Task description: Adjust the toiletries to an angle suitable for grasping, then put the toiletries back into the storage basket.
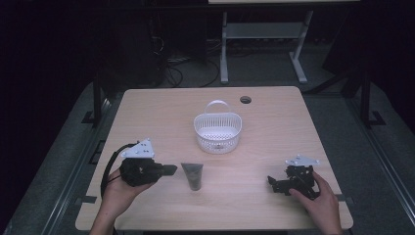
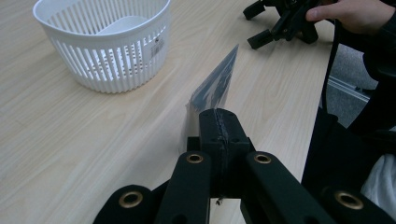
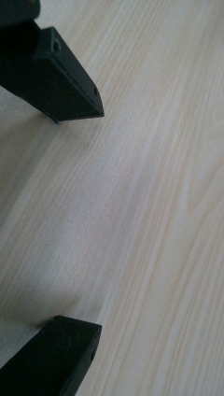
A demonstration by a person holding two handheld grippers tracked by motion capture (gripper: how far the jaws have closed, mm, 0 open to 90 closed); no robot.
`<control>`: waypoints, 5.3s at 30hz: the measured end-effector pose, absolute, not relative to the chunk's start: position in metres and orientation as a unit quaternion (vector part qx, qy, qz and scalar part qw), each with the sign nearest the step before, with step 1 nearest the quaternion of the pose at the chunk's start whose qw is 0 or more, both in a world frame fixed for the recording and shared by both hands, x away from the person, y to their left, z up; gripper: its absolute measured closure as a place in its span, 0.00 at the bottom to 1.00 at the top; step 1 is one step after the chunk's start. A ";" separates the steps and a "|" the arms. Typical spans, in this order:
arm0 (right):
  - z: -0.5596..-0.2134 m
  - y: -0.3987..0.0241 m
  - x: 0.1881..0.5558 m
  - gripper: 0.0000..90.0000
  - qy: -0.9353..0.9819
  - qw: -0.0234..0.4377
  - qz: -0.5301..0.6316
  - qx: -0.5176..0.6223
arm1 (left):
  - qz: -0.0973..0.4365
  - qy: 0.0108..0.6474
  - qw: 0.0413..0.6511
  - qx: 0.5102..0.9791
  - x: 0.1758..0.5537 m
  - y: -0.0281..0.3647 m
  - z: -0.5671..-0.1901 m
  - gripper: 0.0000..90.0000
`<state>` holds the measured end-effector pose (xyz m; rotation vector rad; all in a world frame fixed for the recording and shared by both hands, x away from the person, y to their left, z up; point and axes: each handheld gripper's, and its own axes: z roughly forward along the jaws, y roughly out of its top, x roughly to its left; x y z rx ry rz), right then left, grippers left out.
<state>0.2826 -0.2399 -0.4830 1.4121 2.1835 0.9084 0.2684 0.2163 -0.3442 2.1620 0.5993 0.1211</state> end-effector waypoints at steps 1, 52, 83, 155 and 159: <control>-0.483 -0.240 0.283 0.00 0.778 0.192 0.324 0.503 | 0.049 0.240 0.433 0.868 0.268 0.216 -0.344 1.00; -0.483 -0.240 0.283 0.00 0.778 0.191 0.324 0.503 | 0.066 0.253 0.414 0.872 0.301 0.201 -0.349 1.00; -0.483 -0.240 0.283 0.00 0.778 0.192 0.324 0.503 | 0.065 0.255 0.413 0.872 0.307 0.205 -0.353 0.80; -0.483 -0.240 0.283 0.00 0.778 0.191 0.324 0.504 | 0.060 0.227 0.356 0.905 0.308 0.152 -0.357 0.32; -0.483 -0.240 0.283 0.00 0.778 0.191 0.324 0.504 | 0.061 0.228 0.356 0.904 0.308 0.152 -0.357 0.32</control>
